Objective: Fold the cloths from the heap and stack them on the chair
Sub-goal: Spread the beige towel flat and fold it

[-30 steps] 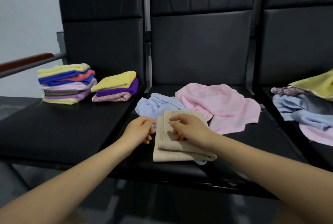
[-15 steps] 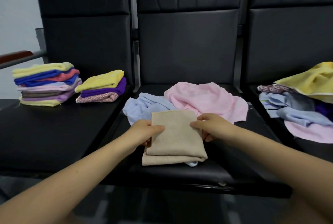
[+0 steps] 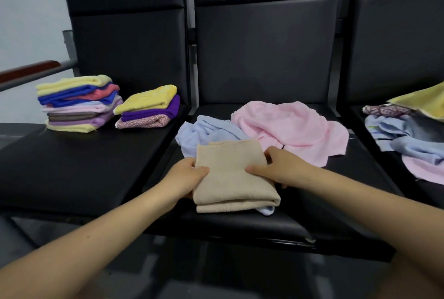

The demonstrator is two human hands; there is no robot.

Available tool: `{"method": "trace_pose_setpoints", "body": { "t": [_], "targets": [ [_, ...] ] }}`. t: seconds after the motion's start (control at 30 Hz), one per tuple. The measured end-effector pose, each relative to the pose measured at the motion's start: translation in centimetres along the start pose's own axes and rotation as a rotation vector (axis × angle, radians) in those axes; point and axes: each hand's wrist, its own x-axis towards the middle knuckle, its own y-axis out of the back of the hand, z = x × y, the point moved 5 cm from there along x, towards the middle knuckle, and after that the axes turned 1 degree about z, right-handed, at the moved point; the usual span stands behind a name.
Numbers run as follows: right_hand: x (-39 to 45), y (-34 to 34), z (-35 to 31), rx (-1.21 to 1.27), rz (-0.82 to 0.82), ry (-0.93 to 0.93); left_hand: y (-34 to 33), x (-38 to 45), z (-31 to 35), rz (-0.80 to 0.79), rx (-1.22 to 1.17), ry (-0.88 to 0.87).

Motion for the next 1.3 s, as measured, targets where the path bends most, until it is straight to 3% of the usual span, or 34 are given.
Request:
{"method": "trace_pose_setpoints", "body": {
  "t": [0.07, 0.13, 0.27, 0.4, 0.6, 0.67, 0.73, 0.97, 1.17, 1.23, 1.3],
  "targets": [
    [-0.3, -0.4, -0.3, -0.084, -0.015, 0.031, -0.1, 0.2, -0.4, 0.017, 0.225, -0.056],
    [-0.5, -0.7, -0.4, -0.058, -0.068, 0.03, -0.3, -0.2, 0.0, 0.016, 0.304, -0.095],
    [-1.0, -0.3, -0.5, 0.305, -0.185, -0.016, -0.8, -0.8, 0.9, 0.004, 0.372, -0.145],
    [-1.8, 2.7, -2.1, 0.637, -0.056, 0.027, -0.5, -0.8, 1.0, -0.014, 0.0, -0.054],
    [-2.1, 5.6, -5.6, 0.887, 0.048, 0.168, -0.4, -1.1, 3.0, -0.305, -0.631, 0.117],
    [-0.8, 5.8, -6.6, 0.878, 0.1, 0.184, 0.7, -0.4, 3.6, -0.325, -0.814, 0.139],
    [0.9, 6.1, -7.1, 0.762, 0.18, 0.168, 1.7, 0.5, 4.2, -0.313, -0.852, 0.105],
    [10.7, 3.9, -11.5, 0.677, 0.031, 0.015, 9.1, 7.5, 4.2, 0.007, -0.67, -0.024],
    [22.7, 1.5, -21.5, 0.763, 0.131, 0.15, 20.9, 18.7, 4.3, 0.445, -0.395, -0.213],
    [26.4, 0.4, -24.0, 0.722, 0.24, 0.18, 24.5, 21.5, 4.0, 0.655, -0.193, -0.265],
    [29.1, -2.0, -25.3, 0.586, 0.306, 0.183, 26.1, 24.5, 2.7, 0.749, 0.214, -0.26]
  ]
}}
